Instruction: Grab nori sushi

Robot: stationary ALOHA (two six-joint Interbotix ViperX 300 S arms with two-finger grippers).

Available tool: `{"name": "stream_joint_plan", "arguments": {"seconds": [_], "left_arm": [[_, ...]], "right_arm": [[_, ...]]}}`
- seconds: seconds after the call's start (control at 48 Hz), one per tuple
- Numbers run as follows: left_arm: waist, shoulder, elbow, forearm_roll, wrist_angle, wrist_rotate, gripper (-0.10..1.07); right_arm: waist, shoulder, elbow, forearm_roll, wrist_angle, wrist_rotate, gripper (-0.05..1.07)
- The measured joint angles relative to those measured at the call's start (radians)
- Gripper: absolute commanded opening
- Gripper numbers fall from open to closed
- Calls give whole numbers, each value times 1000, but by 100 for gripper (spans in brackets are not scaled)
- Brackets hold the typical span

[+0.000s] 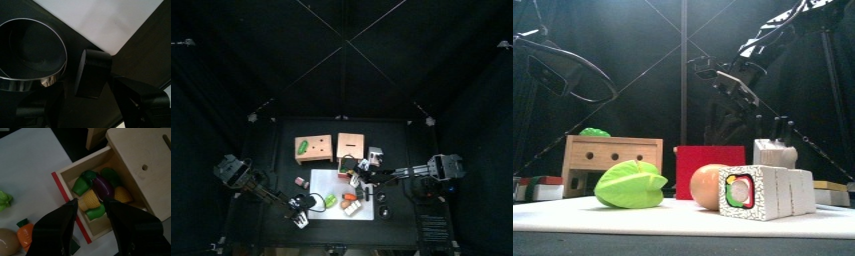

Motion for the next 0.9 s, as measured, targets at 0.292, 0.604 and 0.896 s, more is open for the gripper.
{"name": "stream_joint_plan", "arguments": {"seconds": [0.292, 0.604, 0.896], "left_arm": [[-2, -3, 2, 8, 8, 3, 58], [0, -98, -2, 20, 91, 0, 57], [-2, -138, -2, 61, 100, -6, 57]], "right_arm": [[-3, 2, -2, 0, 0, 0, 82], [-3, 3, -2, 0, 0, -6, 82], [-2, 3, -3, -2, 2, -8, 82]]}}
